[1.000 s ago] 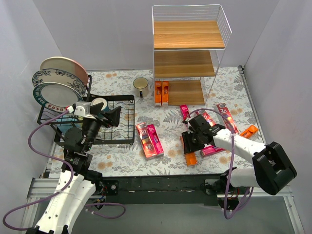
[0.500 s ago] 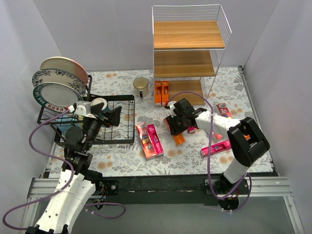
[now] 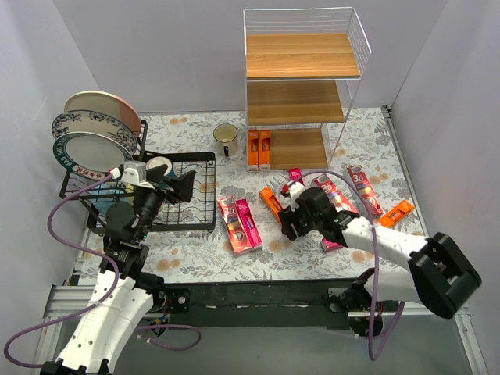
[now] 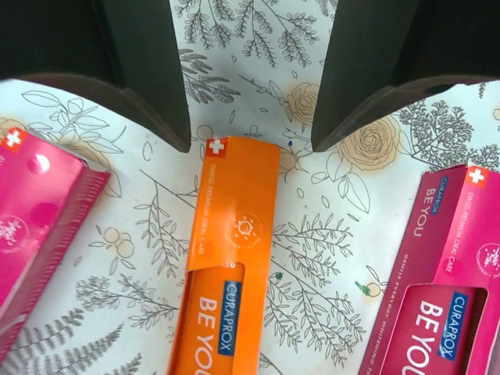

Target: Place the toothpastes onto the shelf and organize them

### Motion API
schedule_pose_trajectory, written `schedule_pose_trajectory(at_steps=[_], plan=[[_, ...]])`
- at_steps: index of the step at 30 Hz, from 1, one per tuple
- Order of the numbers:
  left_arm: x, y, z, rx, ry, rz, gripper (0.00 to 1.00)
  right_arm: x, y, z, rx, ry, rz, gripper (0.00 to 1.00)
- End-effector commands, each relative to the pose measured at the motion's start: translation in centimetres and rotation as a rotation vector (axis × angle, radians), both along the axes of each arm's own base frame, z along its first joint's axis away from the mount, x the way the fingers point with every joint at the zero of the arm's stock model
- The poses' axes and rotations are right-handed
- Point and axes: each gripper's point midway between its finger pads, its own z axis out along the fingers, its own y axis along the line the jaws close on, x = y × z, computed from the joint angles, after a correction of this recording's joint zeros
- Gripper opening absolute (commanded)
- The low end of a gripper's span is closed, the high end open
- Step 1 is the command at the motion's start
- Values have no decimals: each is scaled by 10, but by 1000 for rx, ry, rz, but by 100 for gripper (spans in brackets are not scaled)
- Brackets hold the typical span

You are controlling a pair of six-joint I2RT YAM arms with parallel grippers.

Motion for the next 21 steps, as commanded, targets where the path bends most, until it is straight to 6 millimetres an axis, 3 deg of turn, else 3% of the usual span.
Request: schedule_pose_trajectory(at_steps=[1, 4, 12, 17, 21], plan=[[0, -4, 1, 7, -5, -19, 98, 10, 1, 23, 120, -169, -44, 69], [1, -4, 0, 6, -2, -19, 98, 13, 0, 28, 143, -219, -49, 67], [2, -4, -1, 7, 3, -18, 98, 20, 7, 9, 129, -226, -43, 67], [3, -4, -2, 9, 7, -16, 98, 18, 8, 2, 119, -221, -32, 54], [3, -4, -2, 8, 7, -15, 98, 15, 6, 8, 123, -224, -37, 44]])
